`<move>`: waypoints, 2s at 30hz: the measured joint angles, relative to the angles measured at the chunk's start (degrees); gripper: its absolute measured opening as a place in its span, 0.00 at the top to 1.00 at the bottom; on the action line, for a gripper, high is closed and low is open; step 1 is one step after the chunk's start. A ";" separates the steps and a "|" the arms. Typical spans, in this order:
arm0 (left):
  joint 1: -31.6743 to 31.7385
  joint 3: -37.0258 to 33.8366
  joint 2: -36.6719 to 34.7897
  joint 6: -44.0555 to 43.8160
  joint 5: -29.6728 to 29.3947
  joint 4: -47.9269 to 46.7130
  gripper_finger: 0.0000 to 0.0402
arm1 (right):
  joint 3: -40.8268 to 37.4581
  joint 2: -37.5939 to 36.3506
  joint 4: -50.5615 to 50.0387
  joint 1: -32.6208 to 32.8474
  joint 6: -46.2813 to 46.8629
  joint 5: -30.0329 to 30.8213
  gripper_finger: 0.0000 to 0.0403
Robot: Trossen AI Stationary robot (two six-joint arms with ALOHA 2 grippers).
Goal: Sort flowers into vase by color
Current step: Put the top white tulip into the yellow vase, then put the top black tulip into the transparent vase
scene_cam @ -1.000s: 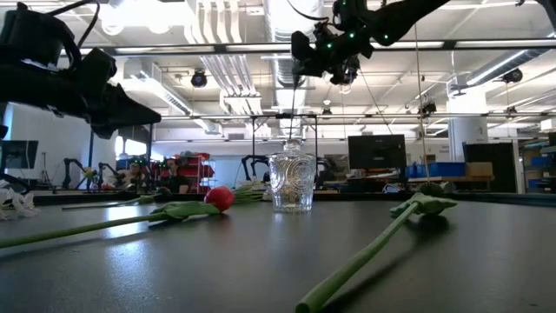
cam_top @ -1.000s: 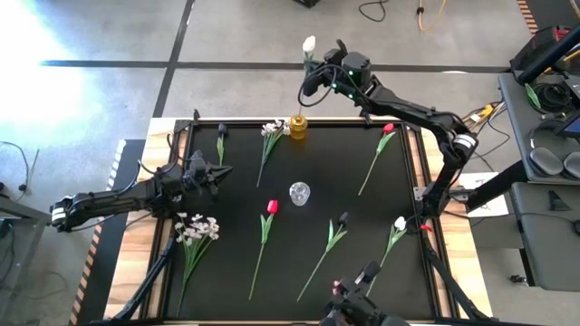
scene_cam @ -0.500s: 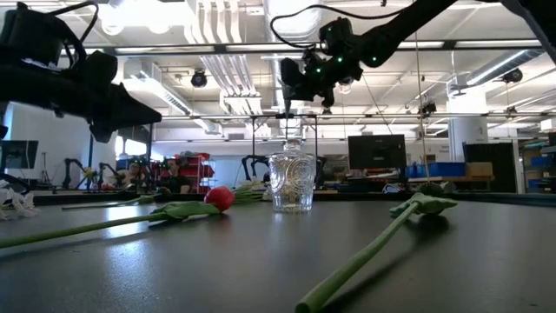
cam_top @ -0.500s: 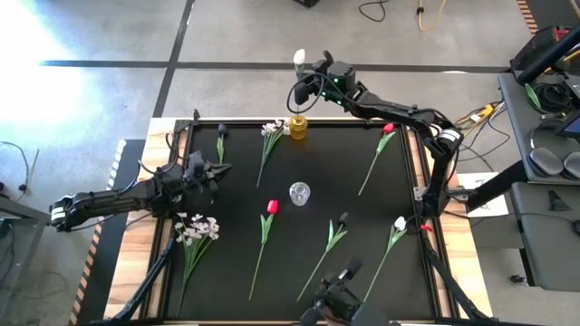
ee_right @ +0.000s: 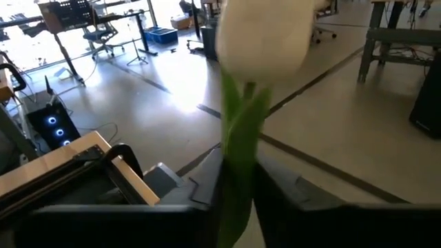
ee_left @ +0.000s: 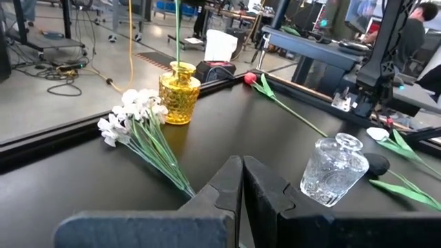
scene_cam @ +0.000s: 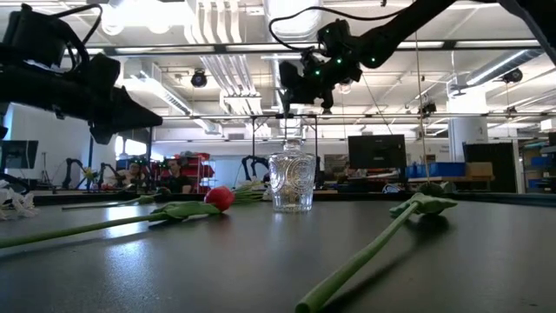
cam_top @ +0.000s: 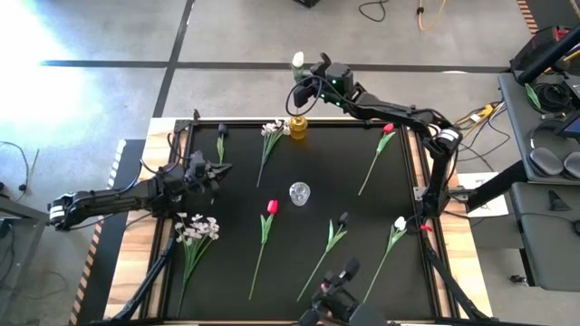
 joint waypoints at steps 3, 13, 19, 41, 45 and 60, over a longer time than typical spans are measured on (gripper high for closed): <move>0.00 0.01 0.29 -0.19 0.00 0.10 1.00 | 0.00 -0.30 -1.15 0.17 0.31 -0.07 0.72; 0.00 0.01 0.40 -3.13 -2.72 2.54 1.00 | 0.26 -4.05 -10.15 1.13 0.42 -0.20 0.51; 0.03 2.57 0.76 -5.81 -7.48 0.68 1.00 | 0.26 -9.38 -14.64 2.32 -0.18 -0.09 0.52; 32.09 44.12 42.13 -8.81 16.04 -49.52 1.00 | -0.14 -27.52 -37.30 3.48 -8.92 1.55 0.97; 35.53 45.37 50.87 -7.26 15.24 -51.19 0.99 | -0.73 -27.86 -38.11 3.58 -8.89 1.52 0.97; 37.79 47.90 67.11 -6.89 3.96 -42.55 0.71 | -2.47 -27.62 -37.88 5.25 -7.15 1.58 0.97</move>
